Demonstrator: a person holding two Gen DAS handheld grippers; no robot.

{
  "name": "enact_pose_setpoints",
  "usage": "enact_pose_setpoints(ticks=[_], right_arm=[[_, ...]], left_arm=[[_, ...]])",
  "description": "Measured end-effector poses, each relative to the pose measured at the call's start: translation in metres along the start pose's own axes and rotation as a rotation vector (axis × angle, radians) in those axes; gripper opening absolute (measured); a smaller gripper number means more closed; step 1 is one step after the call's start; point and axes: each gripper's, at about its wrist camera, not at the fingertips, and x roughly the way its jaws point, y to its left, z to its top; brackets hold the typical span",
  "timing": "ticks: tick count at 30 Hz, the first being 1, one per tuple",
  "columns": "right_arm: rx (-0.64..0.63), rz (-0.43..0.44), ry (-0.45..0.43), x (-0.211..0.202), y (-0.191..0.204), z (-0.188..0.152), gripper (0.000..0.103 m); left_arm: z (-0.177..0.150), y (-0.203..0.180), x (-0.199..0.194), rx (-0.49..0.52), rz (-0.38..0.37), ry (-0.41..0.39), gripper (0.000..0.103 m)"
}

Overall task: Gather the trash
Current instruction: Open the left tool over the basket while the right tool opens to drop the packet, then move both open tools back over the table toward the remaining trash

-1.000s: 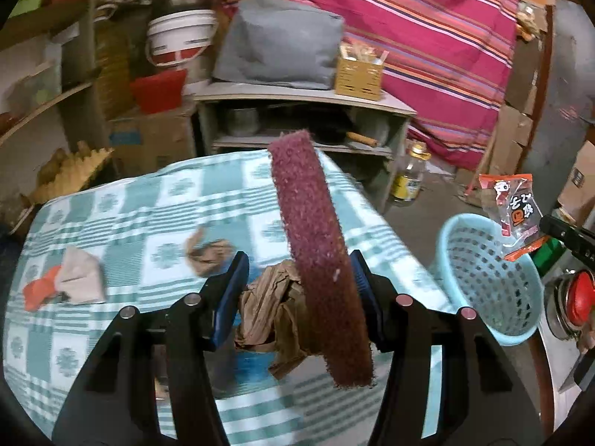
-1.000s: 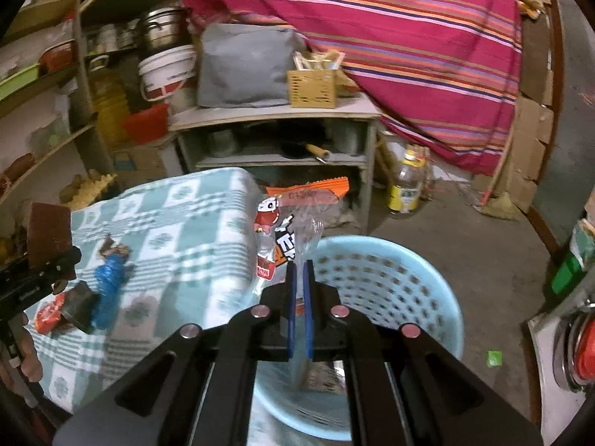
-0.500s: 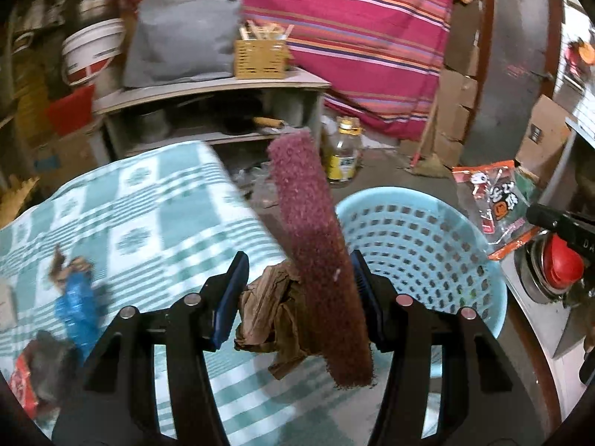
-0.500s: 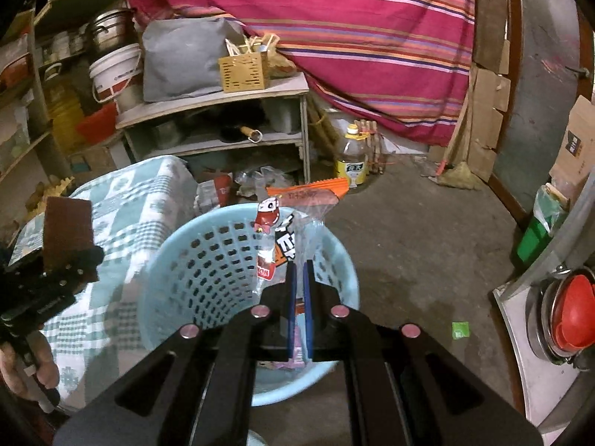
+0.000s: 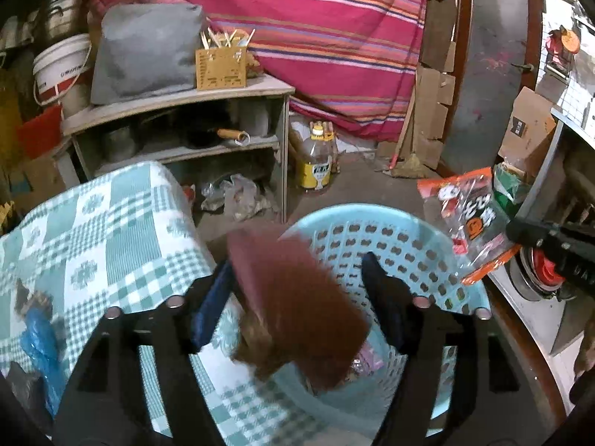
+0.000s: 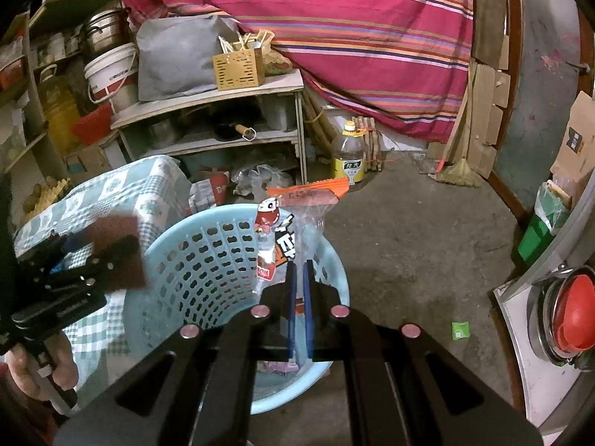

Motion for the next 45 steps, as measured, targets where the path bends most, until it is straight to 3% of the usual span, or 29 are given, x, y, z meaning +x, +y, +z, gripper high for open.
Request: enact_pose_setpoints(ticks=[4,10,21,23,25,26,36,45], right_arm=[[-0.001,-0.001,0.006,0.004,0.004,0.000,0.004],[0.001,0.005,0.008,0.007,0.009,-0.001,0.004],[-0.018,0.001,0.037,0.022,0.033,-0.007,0.007],[-0.017,0.002,0.054,0.025,0.038,-0.007,0.016],[-0.016,-0.021,0.048,0.025,0.043,-0.009,0.065],[-0.018,-0.036,0.036,0.024,0.046,-0.011,0.068],[-0.050,-0.040,0.021,0.018,0.091,-0.015,0.076],[-0.073,0.024,-0.015,0.006,0.165,-0.023,0.081]], left_arm=[[0.008,0.002,-0.011,-0.002,0.002,-0.029,0.082],[0.010,0.022,-0.033,-0.019,0.062,-0.069,0.089],[-0.002,0.098,-0.077,-0.108,0.175,-0.094,0.096],[-0.007,0.110,-0.084,-0.120,0.192,-0.091,0.096],[-0.013,0.121,-0.091,-0.127,0.208,-0.090,0.096],[-0.017,0.127,-0.095,-0.133,0.218,-0.089,0.096],[-0.052,0.194,-0.135,-0.193,0.298,-0.076,0.097],[-0.097,0.268,-0.169,-0.239,0.378,-0.026,0.097]])
